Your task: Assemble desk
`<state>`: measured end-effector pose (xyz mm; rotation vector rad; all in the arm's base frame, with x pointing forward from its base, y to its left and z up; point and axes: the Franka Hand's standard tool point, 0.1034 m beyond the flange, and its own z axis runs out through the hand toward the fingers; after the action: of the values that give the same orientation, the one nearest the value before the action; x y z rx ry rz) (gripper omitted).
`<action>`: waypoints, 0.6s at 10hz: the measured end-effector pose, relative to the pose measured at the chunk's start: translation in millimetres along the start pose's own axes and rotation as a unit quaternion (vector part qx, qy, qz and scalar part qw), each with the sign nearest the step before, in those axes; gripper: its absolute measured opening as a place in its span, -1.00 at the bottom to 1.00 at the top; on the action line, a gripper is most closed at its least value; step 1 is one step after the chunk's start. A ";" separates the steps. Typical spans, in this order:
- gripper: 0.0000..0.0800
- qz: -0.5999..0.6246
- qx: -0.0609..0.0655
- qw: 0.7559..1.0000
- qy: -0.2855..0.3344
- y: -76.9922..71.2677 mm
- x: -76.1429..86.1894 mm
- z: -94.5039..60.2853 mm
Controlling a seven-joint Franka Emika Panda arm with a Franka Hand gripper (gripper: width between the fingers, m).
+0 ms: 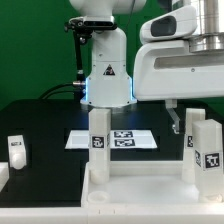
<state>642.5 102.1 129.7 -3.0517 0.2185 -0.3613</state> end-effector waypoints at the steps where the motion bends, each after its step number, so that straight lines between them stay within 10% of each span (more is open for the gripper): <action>1: 0.62 0.001 0.002 1.000 -0.008 0.8 -1.8 0.2; 3: 0.62 0.010 0.018 0.998 -0.062 6.7 -4.8 1.9; 6: 0.56 0.034 0.009 0.998 -0.057 -0.3 -6.5 12.8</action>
Offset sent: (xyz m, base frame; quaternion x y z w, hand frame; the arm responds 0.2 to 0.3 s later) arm 0.0015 0.0269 -0.0210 0.0571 -0.0255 0.0100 0.9980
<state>639.3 103.9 115.8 -3.0246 0.3103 -0.1841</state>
